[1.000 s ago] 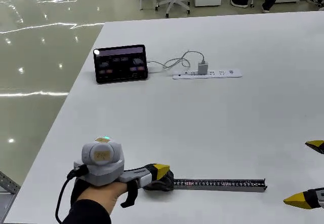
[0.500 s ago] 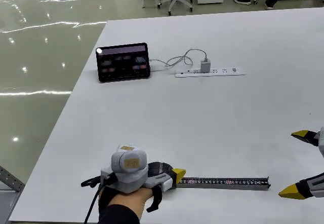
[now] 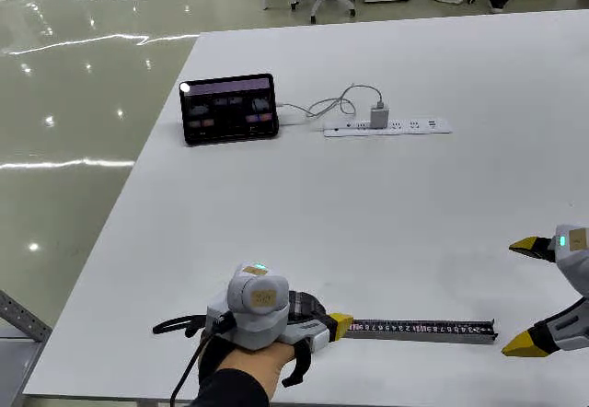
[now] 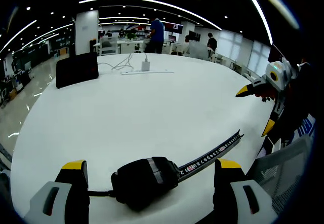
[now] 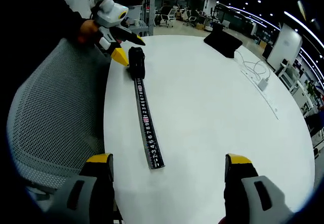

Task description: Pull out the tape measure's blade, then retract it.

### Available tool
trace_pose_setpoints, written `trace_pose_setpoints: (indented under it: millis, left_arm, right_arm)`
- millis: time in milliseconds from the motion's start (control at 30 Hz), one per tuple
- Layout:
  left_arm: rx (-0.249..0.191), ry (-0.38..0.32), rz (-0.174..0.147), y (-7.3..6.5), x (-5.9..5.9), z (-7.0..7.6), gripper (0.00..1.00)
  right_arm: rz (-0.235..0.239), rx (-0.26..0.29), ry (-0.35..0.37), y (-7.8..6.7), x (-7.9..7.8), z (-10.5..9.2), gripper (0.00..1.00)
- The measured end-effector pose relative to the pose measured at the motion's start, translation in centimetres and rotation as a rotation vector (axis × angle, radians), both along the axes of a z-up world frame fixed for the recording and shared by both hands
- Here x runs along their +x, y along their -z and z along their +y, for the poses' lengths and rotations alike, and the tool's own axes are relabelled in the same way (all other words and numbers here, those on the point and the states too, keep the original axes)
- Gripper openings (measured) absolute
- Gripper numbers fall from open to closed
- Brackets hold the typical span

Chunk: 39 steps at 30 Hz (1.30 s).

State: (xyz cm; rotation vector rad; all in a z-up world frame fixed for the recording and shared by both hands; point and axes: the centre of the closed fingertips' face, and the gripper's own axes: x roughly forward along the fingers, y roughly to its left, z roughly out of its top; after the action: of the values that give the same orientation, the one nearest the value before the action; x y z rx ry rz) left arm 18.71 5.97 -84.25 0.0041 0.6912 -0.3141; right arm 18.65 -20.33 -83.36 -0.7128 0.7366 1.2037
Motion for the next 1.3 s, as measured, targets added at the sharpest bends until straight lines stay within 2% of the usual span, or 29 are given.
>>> trace_pose_setpoints:
  millis: [67, 133, 367, 433, 600, 733, 900, 1067, 1133, 1300]
  left_arm:
    - [0.002, 0.006, -0.012, -0.2, 0.1, -0.1, 1.0]
    - [-0.013, 0.005, -0.01, -0.1, 0.0, -0.3, 1.0]
    - [-0.013, -0.004, -0.017, -0.1, 0.2, 0.0, 1.0]
    - [-0.038, -0.026, -0.029, -0.5, 0.4, 0.4, 1.0]
    - [-0.039, -0.036, -0.024, -0.4, 0.5, 0.5, 1.0]
    - [-0.041, -0.03, -0.026, -0.5, 0.5, 0.3, 1.0]
    - [-0.041, -0.031, -0.019, -0.3, 0.4, 0.4, 1.0]
    - [-0.044, -0.03, -0.017, -0.3, 0.4, 0.3, 1.0]
    - [-0.053, -0.026, -0.006, -0.1, 0.3, 0.1, 1.0]
    - [-0.049, -0.027, -0.01, -0.1, 0.4, 0.1, 1.0]
  right_arm:
    - [0.015, -0.023, -0.025, 0.7, -0.3, 0.1, 0.82]
    - [0.026, -0.046, -0.047, 1.3, -0.4, 0.1, 0.8]
    - [0.051, -0.095, -0.106, 2.6, -0.5, 0.1, 0.65]
    - [0.06, -0.106, -0.119, 2.9, -0.6, 0.3, 0.62]
    - [0.09, -0.143, -0.148, 3.9, -1.0, 0.2, 0.55]
    - [0.105, -0.19, -0.2, 5.1, -1.7, -0.1, 0.49]
    - [0.114, -0.197, -0.212, 5.4, -1.5, -0.2, 0.3]
    - [0.139, -0.205, -0.214, 5.9, -1.7, -0.3, 0.23]
    - [0.141, -0.207, -0.203, 6.1, -1.6, -0.4, 0.22]
    - [0.147, -0.209, -0.201, 6.6, -1.7, -0.6, 0.18]
